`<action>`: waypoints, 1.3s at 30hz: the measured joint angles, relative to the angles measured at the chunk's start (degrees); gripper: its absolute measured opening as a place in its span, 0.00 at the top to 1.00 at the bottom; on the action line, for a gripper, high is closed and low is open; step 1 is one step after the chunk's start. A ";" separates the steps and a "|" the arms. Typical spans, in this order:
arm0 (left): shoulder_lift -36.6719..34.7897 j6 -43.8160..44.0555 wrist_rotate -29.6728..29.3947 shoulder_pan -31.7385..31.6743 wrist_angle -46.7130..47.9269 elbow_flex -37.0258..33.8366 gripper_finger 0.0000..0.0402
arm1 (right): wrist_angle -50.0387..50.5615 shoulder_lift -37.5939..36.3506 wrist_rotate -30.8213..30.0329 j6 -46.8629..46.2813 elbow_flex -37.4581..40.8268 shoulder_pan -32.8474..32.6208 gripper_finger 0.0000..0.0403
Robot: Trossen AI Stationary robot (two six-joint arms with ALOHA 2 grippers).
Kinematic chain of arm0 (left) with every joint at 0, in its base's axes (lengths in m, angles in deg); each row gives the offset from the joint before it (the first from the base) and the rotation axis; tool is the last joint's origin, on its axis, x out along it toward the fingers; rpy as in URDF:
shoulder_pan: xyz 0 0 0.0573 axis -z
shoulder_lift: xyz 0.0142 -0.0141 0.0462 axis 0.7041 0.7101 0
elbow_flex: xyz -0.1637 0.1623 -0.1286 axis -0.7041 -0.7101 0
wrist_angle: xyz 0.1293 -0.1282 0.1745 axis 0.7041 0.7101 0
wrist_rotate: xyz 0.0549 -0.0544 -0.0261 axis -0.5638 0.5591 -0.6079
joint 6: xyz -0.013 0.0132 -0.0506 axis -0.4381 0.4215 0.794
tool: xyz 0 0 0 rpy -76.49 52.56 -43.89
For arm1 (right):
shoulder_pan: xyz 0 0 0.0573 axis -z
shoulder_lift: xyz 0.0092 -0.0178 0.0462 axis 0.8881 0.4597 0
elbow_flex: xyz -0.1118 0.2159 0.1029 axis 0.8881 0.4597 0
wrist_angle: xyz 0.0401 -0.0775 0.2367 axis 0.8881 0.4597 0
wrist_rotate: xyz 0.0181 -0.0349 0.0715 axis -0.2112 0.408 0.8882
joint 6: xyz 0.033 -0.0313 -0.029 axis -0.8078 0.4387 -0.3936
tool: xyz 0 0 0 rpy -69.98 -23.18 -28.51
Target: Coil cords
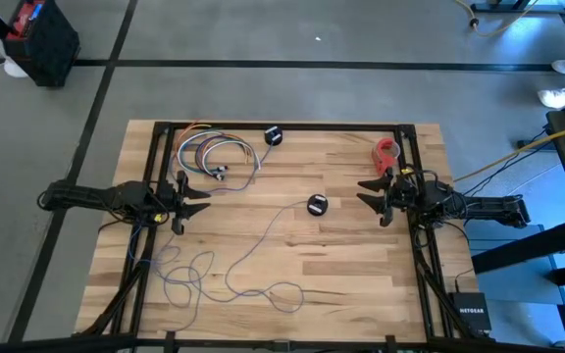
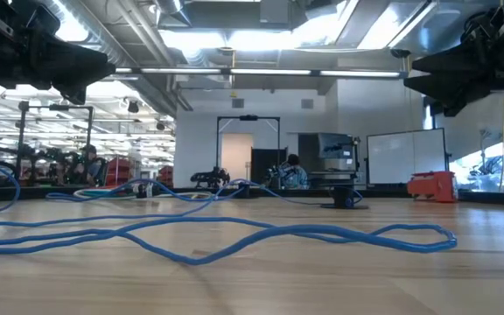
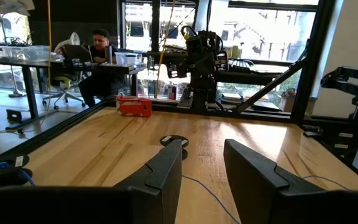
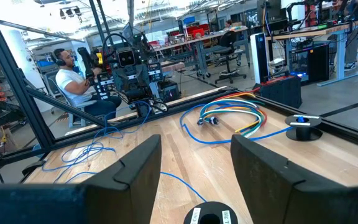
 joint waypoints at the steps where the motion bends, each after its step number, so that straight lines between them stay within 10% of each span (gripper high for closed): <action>1: 0.00 0.00 0.00 0.02 0.00 0.00 0.72 | -0.01 -0.02 0.01 -0.01 -0.01 -0.01 0.51; 23: 0.02 -0.39 0.00 0.00 -0.01 0.00 0.72 | -0.01 -0.02 -0.01 -0.02 -0.01 0.00 0.51; 30: 0.02 -23.14 -0.46 0.00 -0.29 -0.01 0.72 | -0.02 -0.02 0.02 -0.02 -0.02 0.00 0.51; 39: 0.02 -11.87 -0.46 0.00 -6.09 -0.02 0.72 | -0.08 -0.01 0.00 0.00 0.01 0.00 0.51</action>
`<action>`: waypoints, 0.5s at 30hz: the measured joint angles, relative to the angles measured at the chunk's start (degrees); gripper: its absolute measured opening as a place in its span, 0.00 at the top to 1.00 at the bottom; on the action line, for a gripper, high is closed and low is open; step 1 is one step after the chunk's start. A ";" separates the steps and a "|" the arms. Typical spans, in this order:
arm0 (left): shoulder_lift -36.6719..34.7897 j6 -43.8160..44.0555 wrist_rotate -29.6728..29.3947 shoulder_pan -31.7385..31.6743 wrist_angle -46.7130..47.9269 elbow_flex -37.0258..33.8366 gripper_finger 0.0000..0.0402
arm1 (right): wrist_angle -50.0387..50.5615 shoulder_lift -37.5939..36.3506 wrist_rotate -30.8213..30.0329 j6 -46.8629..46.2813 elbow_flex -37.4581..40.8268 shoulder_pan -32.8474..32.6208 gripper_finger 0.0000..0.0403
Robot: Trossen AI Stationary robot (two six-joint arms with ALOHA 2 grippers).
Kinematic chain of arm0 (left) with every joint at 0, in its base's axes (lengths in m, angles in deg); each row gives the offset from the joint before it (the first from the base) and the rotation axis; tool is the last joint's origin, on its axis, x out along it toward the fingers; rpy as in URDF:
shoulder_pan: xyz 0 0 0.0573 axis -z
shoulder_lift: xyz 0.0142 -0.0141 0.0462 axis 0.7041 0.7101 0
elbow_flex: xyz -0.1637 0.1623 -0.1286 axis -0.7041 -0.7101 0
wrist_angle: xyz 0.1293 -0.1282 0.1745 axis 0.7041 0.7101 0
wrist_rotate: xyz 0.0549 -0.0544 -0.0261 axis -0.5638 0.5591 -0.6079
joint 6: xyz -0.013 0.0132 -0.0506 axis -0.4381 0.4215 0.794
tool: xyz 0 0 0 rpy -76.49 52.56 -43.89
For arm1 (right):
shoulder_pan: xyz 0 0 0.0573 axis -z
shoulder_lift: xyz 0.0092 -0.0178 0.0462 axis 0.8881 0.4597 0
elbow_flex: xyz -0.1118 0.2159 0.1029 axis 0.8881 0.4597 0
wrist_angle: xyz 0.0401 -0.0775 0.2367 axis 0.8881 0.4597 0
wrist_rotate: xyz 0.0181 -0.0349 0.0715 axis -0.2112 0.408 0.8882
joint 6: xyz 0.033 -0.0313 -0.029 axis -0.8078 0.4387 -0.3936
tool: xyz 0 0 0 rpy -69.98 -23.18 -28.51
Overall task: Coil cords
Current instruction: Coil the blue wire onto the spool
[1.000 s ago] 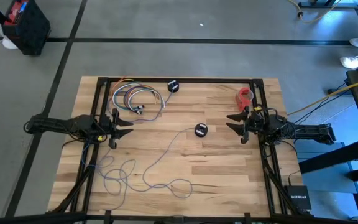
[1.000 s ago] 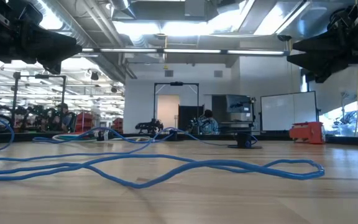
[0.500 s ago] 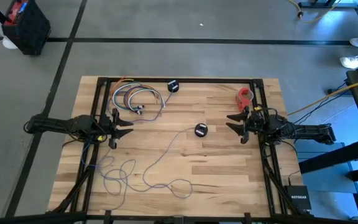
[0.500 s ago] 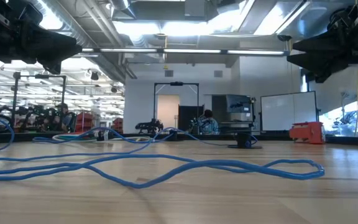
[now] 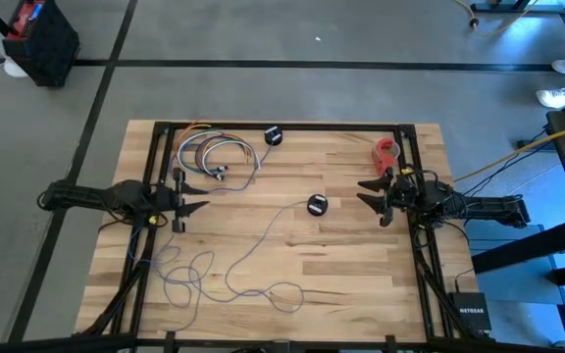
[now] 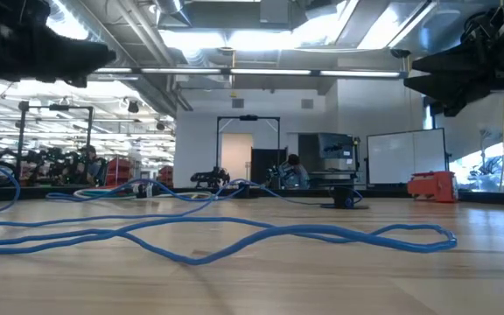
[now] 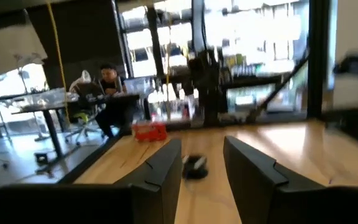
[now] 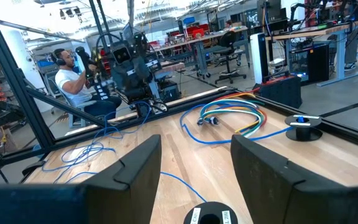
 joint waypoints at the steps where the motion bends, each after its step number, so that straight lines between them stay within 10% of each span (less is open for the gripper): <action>1: 0.00 0.91 0.04 0.02 -1.56 0.00 0.72 | -0.06 0.01 -0.02 0.00 -0.02 -0.01 0.51; 15: 0.11 -1.52 0.28 -0.50 -8.59 0.02 0.72 | -0.77 0.02 6.70 -5.88 0.00 0.00 0.51</action>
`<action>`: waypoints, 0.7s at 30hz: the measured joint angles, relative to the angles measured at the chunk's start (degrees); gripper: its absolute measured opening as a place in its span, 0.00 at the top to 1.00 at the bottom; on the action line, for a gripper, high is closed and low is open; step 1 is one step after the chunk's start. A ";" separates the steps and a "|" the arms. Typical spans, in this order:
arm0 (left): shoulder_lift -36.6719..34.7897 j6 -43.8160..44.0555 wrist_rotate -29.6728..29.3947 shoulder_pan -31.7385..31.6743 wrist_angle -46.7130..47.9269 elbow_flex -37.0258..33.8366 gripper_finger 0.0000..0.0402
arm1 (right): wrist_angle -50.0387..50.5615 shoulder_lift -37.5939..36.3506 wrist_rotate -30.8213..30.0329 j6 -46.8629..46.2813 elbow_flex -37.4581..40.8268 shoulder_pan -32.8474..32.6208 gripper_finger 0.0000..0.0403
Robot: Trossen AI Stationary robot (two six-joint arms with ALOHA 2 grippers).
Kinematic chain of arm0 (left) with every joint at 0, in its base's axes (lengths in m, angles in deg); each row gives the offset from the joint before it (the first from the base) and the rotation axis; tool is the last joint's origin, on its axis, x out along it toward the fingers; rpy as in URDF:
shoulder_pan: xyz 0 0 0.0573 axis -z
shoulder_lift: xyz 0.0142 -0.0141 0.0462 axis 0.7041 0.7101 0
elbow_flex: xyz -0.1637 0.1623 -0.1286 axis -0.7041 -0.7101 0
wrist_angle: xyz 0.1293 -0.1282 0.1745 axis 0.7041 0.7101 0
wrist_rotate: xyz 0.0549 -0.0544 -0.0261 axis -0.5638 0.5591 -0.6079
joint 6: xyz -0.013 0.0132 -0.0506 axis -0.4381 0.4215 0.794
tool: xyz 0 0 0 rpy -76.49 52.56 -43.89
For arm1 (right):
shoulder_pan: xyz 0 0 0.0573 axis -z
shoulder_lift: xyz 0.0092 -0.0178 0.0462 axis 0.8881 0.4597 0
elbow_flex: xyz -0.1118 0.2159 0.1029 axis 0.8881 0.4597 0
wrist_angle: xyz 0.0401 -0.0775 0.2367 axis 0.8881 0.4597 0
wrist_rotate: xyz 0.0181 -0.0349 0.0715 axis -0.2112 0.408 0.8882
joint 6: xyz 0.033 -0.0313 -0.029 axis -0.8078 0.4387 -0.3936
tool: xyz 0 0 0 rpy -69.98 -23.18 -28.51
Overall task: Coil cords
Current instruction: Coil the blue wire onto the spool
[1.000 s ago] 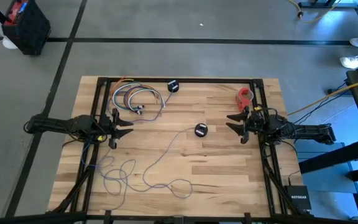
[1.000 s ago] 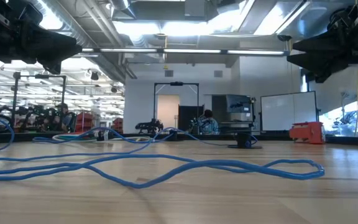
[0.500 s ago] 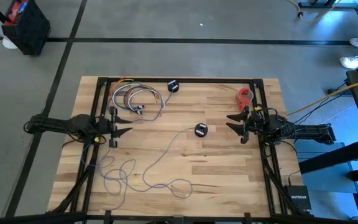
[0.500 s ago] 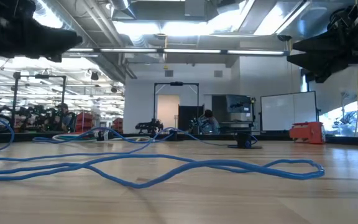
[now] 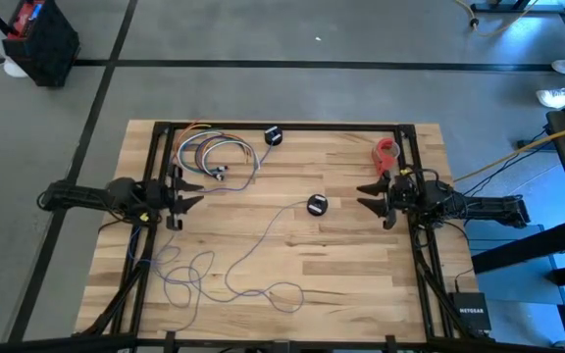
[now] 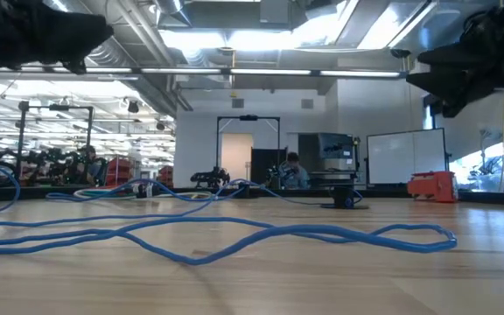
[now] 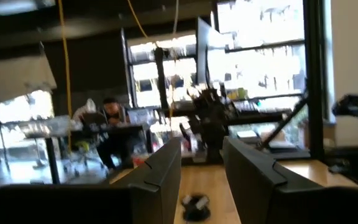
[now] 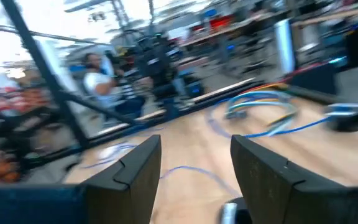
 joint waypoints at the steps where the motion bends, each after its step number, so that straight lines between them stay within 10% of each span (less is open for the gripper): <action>1: 0.11 -0.67 0.00 -0.34 -0.95 -0.02 0.72 | -0.54 0.00 0.15 -0.41 0.00 -0.03 0.51; 9: 8.48 -3.22 0.00 -3.88 -7.93 0.54 0.72 | -8.27 5.59 -0.08 2.49 -0.01 -0.04 0.51; 21: 39.12 -0.41 0.00 -8.50 -11.83 17.22 0.72 | -3.43 31.91 -2.42 17.95 -11.85 -0.04 0.51</action>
